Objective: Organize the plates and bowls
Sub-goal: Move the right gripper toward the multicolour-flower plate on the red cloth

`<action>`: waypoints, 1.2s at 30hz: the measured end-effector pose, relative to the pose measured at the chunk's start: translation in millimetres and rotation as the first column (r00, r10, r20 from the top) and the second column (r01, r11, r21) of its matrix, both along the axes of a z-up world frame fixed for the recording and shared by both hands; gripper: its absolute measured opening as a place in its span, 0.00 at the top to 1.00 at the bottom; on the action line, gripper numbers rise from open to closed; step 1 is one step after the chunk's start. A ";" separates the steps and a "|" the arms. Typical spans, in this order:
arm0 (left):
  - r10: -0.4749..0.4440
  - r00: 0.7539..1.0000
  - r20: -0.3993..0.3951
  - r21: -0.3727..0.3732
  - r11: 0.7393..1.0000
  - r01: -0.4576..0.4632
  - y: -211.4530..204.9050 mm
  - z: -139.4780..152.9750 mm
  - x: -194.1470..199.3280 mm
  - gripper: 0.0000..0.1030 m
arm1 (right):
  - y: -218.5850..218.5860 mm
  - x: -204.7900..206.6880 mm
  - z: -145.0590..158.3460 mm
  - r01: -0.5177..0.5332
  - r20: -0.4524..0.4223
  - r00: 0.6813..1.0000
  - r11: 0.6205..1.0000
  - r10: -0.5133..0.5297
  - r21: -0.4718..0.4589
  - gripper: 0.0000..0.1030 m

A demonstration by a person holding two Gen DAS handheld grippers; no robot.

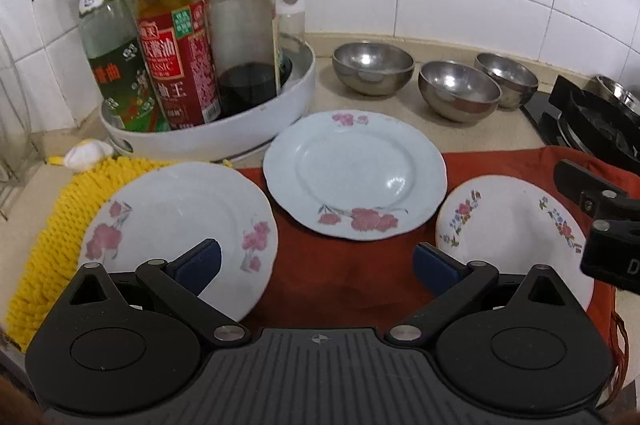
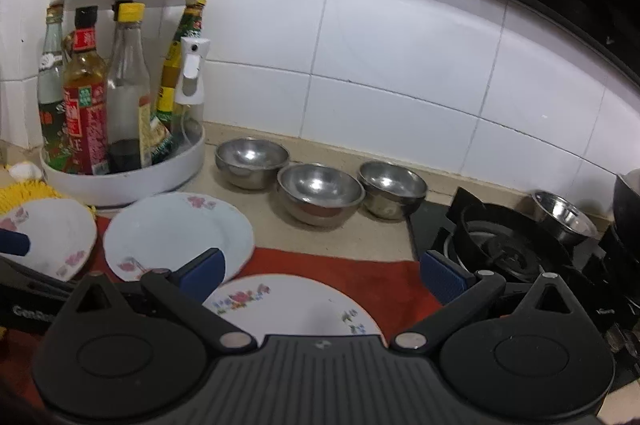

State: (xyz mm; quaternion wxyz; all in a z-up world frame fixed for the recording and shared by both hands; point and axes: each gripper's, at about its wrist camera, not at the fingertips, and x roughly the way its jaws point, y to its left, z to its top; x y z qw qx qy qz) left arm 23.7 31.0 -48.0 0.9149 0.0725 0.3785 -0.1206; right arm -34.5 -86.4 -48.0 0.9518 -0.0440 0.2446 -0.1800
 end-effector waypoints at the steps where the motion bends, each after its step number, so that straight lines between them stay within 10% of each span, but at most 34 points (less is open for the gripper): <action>1: 0.003 1.000 0.002 0.000 1.000 -0.003 1.6 0.8 0.5 0.00 | 7.5 2.2 0.5 0.006 0.000 1.000 1.000 -0.006 -0.011 0.03; 36: -0.013 1.000 0.001 -0.005 1.000 0.013 9.4 4.8 -0.2 0.03 | 20.5 3.3 -9.4 0.031 -0.043 0.999 1.000 -0.031 -0.002 0.03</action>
